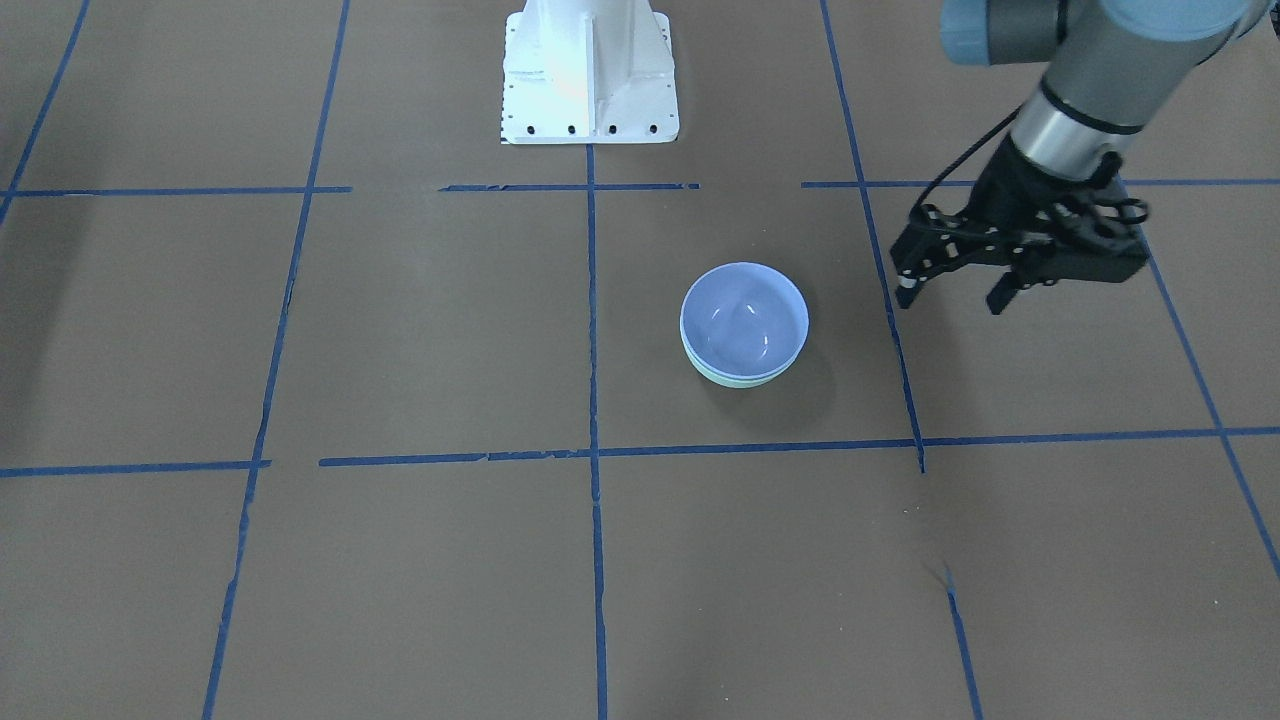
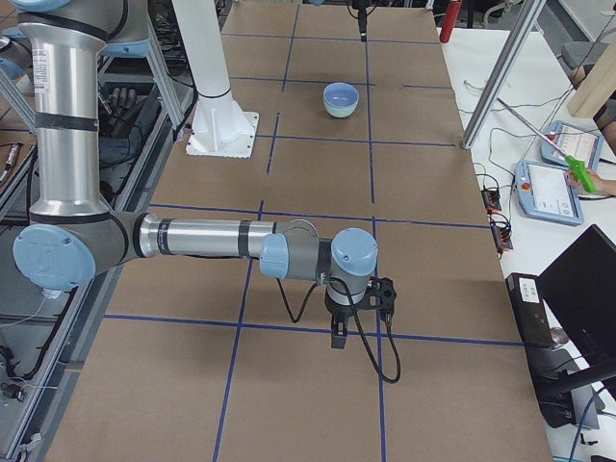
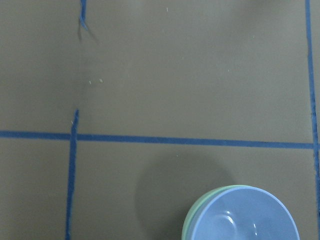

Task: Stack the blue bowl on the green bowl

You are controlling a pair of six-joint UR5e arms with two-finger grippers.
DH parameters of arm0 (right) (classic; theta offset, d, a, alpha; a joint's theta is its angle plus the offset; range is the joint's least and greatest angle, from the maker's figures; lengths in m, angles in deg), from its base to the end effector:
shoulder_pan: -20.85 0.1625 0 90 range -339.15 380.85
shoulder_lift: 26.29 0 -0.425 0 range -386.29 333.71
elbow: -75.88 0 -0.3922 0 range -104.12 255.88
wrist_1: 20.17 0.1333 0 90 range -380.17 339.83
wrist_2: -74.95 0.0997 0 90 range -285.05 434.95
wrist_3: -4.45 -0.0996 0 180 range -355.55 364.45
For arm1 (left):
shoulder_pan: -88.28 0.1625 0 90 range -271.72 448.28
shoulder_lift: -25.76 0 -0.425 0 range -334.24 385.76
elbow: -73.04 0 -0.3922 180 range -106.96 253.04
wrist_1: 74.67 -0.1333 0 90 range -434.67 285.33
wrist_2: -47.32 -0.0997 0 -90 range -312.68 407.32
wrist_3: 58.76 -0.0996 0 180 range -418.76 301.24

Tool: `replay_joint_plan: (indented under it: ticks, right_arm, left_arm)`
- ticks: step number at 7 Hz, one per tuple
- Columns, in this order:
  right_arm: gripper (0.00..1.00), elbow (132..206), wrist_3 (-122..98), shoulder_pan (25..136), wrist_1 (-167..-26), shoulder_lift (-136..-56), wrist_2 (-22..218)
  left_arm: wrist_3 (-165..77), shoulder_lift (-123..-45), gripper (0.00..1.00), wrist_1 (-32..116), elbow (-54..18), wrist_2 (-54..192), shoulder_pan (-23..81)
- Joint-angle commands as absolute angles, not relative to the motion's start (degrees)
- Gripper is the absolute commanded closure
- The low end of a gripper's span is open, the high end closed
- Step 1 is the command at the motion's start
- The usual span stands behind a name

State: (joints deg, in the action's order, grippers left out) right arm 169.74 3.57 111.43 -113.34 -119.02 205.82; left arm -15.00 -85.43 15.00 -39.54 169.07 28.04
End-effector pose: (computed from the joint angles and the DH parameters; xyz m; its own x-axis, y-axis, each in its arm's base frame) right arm 0.0729 -0.4681 0.6581 0.7557 0.0463 0.6533 -0.0217 0.9987 -0.0456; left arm 0.2115 -0.5328 0.2804 0.6527 0.0957 -0.7515 0.1260 0.9644 0.2323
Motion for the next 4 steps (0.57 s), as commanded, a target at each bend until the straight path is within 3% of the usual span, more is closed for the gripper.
replay_joint_plan:
  ticks: [1,3,4]
  right_arm:
    - [0.0,169.75,3.57,111.38,-113.34,-119.01,205.82]
    - [0.0,169.75,3.57,111.47,-113.34,-119.01,205.82]
    - [0.0,169.75,3.57,111.38,-113.34,-119.01,205.82]
  left_arm:
    - [-38.79,-78.78,0.0,12.35,-39.64,169.74,17.84]
    - [-44.85,-67.12,0.0,13.91,-36.15,177.01,9.83]
    - [-54.79,-64.1,0.0,14.36,-30.56,177.56,4.84]
